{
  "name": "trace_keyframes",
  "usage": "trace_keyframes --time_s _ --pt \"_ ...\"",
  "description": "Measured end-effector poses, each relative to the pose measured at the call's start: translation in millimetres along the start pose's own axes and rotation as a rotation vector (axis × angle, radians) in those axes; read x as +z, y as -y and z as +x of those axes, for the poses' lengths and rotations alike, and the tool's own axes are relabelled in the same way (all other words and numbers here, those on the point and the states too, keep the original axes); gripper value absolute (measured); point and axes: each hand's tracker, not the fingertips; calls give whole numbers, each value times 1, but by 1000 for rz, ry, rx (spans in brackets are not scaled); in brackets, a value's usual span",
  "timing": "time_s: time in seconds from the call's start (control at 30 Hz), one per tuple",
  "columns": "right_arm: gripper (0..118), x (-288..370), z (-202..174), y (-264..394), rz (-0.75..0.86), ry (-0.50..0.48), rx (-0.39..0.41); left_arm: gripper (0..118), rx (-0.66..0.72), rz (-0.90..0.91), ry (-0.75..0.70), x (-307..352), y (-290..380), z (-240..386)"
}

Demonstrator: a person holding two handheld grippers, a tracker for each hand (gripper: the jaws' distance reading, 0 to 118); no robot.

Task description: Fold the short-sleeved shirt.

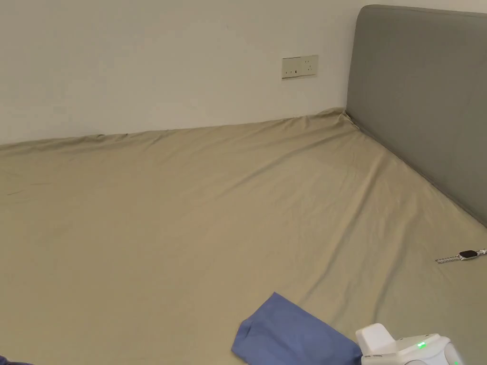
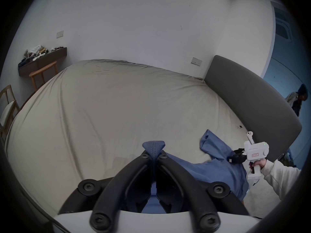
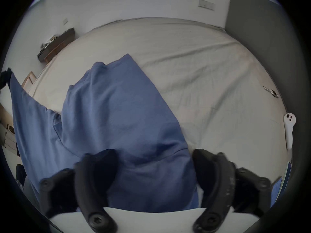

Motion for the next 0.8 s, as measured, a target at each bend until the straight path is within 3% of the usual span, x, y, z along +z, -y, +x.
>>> trace_keyframes --time_s 0.03,0.07,0.1,0.2,0.27,0.33,0.43,0.53,0.7,0.8 --pt "55 2 -3 0 4 -11 25 3 -5 12 -8 0 1 0" --pt "16 7 -8 -2 32 -14 79 3 5 12 -19 -1 2 -4" --pt "4 16 -17 -5 48 0 73 3 9 14 -20 0 2 -3" --pt "4 41 -19 -12 98 -104 -60 3 8 35 -26 12 1 -2" --pt "4 84 -32 -14 257 -50 -53 3 -2 65 -44 28 -3 1" --pt "4 140 -38 -17 427 -31 -112 3 -7 136 -77 52 -11 3" --pt "3 231 -45 -15 727 31 -121 3 -86 289 -162 99 -32 16" --pt "3 314 -44 -25 986 53 -192 3 -91 433 -216 146 -60 26" --pt "3 421 -59 -56 1221 112 -163 3 -73 623 -239 216 -111 55" --pt "3 458 -60 -90 1267 152 -151 3 -58 655 -229 232 -149 70"
